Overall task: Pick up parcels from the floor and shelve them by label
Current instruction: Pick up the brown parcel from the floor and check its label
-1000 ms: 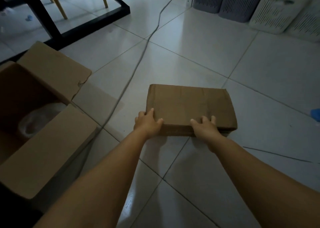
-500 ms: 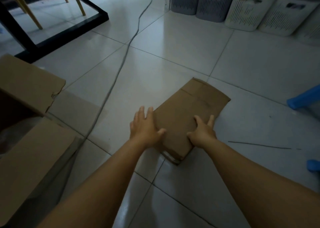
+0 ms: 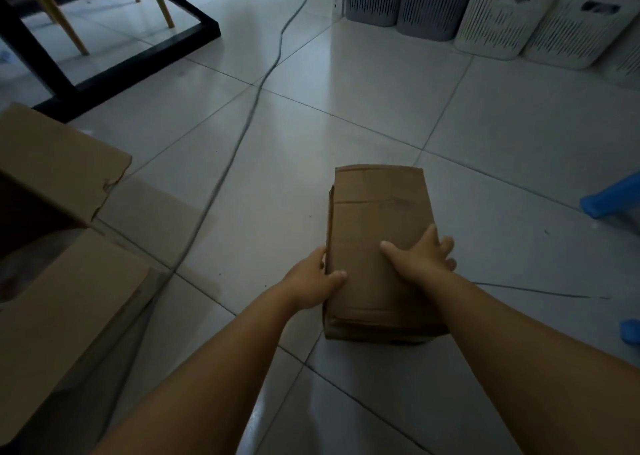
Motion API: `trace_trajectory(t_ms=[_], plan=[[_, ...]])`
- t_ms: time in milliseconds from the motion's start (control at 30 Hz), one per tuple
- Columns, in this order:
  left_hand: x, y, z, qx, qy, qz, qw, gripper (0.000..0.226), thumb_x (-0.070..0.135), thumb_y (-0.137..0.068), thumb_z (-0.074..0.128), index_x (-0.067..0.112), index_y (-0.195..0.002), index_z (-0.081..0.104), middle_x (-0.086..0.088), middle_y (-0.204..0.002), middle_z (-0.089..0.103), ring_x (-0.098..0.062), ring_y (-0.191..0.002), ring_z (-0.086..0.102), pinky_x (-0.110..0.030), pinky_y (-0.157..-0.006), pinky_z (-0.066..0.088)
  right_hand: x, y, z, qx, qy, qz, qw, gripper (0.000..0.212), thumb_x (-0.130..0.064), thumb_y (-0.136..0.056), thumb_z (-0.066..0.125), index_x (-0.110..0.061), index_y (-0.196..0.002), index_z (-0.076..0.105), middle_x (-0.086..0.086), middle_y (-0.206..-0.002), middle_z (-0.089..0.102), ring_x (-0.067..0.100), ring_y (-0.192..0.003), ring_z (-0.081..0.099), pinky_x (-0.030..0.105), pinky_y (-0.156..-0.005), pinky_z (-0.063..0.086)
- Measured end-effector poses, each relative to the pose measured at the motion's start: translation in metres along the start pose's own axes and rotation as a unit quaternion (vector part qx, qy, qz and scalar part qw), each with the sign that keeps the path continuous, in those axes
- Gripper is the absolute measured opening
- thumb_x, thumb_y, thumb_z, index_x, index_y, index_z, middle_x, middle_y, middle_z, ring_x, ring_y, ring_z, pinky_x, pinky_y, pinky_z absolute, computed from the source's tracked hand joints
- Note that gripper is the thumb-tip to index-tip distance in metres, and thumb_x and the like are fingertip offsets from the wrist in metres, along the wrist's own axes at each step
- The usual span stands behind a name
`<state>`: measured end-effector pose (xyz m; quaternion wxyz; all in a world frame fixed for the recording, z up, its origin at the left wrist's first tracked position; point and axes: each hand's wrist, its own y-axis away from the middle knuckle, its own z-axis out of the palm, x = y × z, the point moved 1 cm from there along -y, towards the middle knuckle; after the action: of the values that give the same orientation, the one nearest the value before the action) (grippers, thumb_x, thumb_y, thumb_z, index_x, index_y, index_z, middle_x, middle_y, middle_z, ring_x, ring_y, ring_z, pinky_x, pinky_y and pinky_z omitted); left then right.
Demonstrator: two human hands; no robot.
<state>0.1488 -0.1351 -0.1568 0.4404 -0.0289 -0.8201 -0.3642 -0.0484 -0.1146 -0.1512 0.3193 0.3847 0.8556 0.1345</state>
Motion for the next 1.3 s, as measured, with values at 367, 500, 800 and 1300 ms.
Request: trace_trajectory(t_ms=[367, 500, 800, 1300], plan=[[0.015, 0.009, -0.021, 0.094, 0.189, 0.046, 0.976, 0.026, 0.017, -0.102, 0.055, 0.04, -0.108, 0.064, -0.012, -0.143, 0.05, -0.021, -0.112, 0.059, -0.015, -0.067, 0.057, -0.005, 0.003, 0.004, -0.104, -0.138, -0.008, 0.985, 0.115, -0.082, -0.063, 0.054, -0.031, -0.151, 0.0, 0.009, -0.161, -0.001, 0.039, -0.144, 0.011, 0.058, -0.113, 0.02], [0.022, 0.016, -0.024, 0.138, 0.175, 0.057, 0.973, 0.022, 0.028, -0.094, 0.068, 0.046, -0.105, 0.061, 0.0, -0.143, 0.034, -0.029, -0.127, 0.05, -0.048, -0.096, 0.058, -0.021, 0.01, 0.007, -0.144, -0.14, -0.01, 0.98, 0.122, -0.089, -0.057, 0.048, -0.028, -0.152, 0.002, 0.009, -0.161, -0.002, 0.039, -0.145, 0.008, 0.06, -0.113, 0.017], [0.039, 0.02, -0.023, 0.185, 0.224, 0.067, 0.955, 0.071, 0.031, -0.096, 0.065, 0.02, -0.158, 0.031, -0.001, -0.138, 0.052, -0.002, -0.093, 0.057, -0.015, -0.065, 0.053, -0.078, 0.026, -0.001, -0.126, -0.116, -0.174, 0.97, 0.081, -0.046, -0.09, 0.052, -0.031, -0.152, 0.002, 0.007, -0.159, 0.019, 0.036, -0.134, 0.037, 0.05, -0.103, 0.04], [0.052, 0.026, -0.024, 0.144, 0.246, 0.026, 0.958, 0.054, 0.049, -0.108, 0.022, 0.018, -0.131, 0.06, 0.006, -0.104, 0.068, -0.008, -0.091, 0.061, -0.029, -0.076, 0.046, -0.068, 0.037, -0.006, 0.038, 0.142, -0.173, 0.974, 0.111, -0.066, -0.066, 0.063, -0.031, -0.147, -0.004, 0.01, -0.157, -0.001, 0.04, -0.133, 0.023, 0.059, -0.101, 0.027]])
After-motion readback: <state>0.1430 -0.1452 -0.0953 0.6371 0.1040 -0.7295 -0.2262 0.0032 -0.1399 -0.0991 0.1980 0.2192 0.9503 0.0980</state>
